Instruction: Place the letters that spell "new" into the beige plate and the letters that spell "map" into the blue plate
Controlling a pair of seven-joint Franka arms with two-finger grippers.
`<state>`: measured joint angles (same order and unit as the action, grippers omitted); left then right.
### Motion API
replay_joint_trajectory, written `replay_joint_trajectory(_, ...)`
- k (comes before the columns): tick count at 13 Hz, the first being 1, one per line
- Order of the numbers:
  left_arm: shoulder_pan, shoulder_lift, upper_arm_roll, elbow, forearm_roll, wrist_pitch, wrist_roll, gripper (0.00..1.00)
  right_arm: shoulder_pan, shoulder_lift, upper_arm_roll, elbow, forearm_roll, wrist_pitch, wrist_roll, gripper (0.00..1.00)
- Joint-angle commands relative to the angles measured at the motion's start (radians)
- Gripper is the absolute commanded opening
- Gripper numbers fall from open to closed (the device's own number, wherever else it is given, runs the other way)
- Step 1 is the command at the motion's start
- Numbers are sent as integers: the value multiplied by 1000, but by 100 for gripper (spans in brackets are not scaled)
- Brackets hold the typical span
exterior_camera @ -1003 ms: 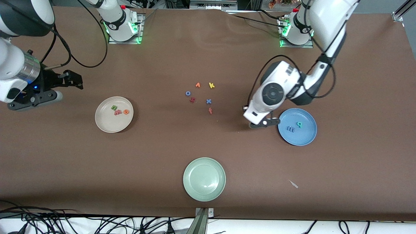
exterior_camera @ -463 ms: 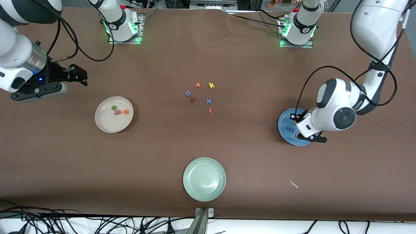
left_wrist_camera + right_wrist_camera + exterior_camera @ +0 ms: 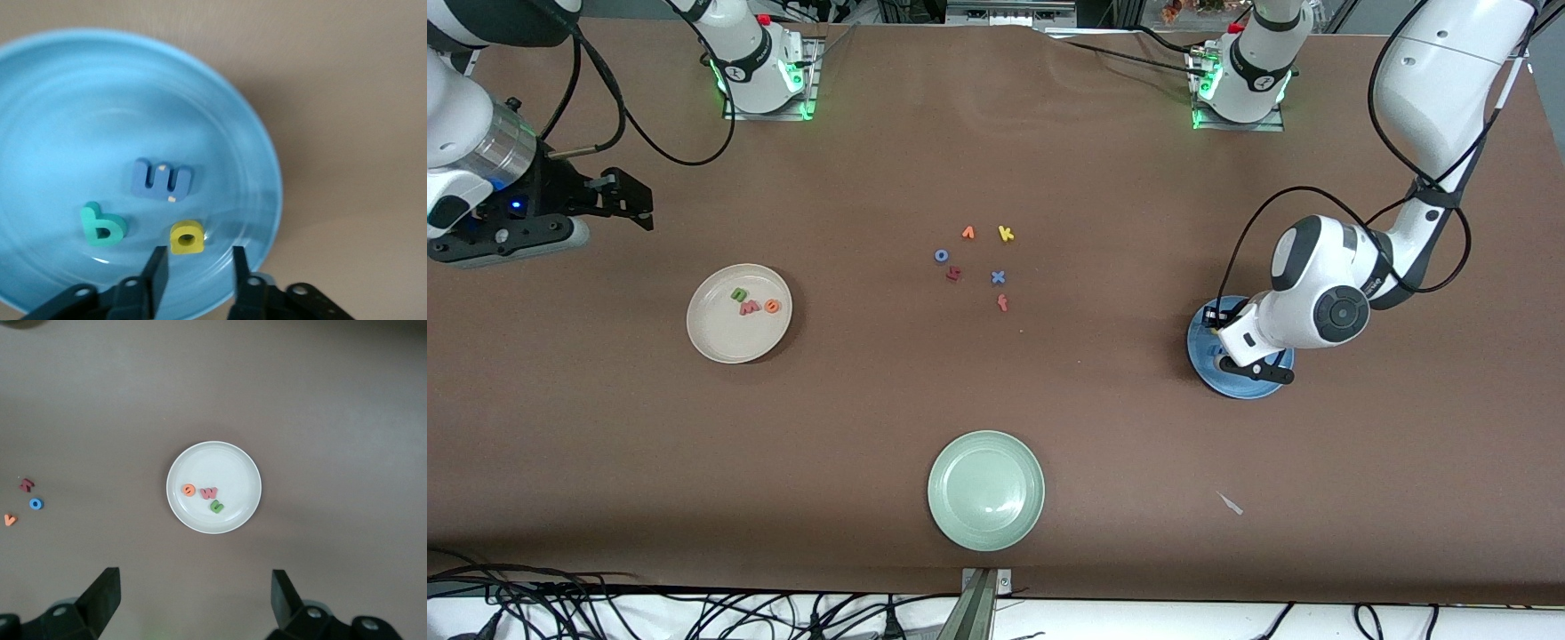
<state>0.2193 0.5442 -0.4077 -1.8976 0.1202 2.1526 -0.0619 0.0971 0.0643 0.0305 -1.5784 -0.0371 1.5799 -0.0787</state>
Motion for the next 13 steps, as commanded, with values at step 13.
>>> replay_joint_trajectory(13, -244, -364, 242, 412, -105, -491, 10, 100, -10, -12, -6, 35, 23, -60, 39, 100)
